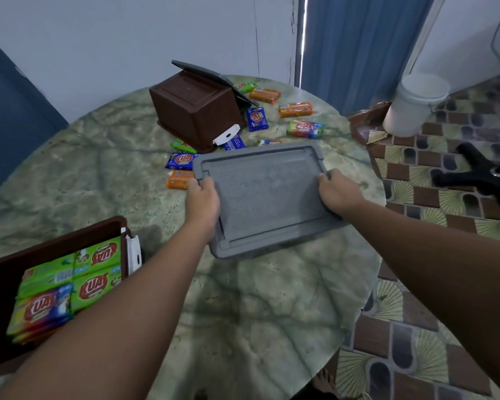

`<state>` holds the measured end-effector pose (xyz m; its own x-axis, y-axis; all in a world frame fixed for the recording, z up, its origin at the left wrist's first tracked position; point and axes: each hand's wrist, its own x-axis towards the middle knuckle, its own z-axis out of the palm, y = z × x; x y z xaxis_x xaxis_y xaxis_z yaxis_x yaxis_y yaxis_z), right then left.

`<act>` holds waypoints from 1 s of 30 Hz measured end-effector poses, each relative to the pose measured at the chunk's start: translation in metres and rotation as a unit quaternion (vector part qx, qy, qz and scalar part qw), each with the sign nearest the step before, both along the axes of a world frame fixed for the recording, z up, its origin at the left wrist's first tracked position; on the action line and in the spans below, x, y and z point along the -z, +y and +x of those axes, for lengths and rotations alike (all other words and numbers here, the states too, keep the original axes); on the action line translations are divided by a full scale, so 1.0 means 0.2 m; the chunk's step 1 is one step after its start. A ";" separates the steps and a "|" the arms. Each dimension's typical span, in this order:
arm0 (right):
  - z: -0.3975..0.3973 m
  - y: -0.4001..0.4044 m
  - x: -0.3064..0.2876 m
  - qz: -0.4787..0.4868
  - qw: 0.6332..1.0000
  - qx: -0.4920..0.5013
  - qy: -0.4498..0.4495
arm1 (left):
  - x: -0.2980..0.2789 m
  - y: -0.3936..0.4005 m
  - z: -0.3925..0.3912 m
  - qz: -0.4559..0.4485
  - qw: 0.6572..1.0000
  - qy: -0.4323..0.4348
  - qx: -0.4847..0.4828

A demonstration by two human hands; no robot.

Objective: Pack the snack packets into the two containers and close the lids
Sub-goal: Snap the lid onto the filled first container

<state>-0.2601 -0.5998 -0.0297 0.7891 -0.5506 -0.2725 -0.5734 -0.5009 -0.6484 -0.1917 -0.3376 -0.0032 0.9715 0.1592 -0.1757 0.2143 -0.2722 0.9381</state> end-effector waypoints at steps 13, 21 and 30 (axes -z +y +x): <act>0.26 0.68 -0.20 0.112 0.986 -0.040 -0.117 | -0.28 0.79 0.14 0.222 0.972 -0.072 -0.021; 0.35 1.24 -0.16 0.095 0.988 -0.071 -0.102 | -0.27 1.37 0.23 0.257 0.966 -0.036 -0.009; 0.34 1.56 -0.15 0.087 0.989 -0.089 -0.079 | -0.20 1.72 0.21 0.217 0.976 -0.026 -0.011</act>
<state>-0.1927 -0.2872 0.0007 0.9093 -0.3552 -0.2169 -0.3713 -0.4570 -0.8083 -0.1495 0.0067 0.0372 0.9726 0.2294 -0.0374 0.1800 -0.6415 0.7457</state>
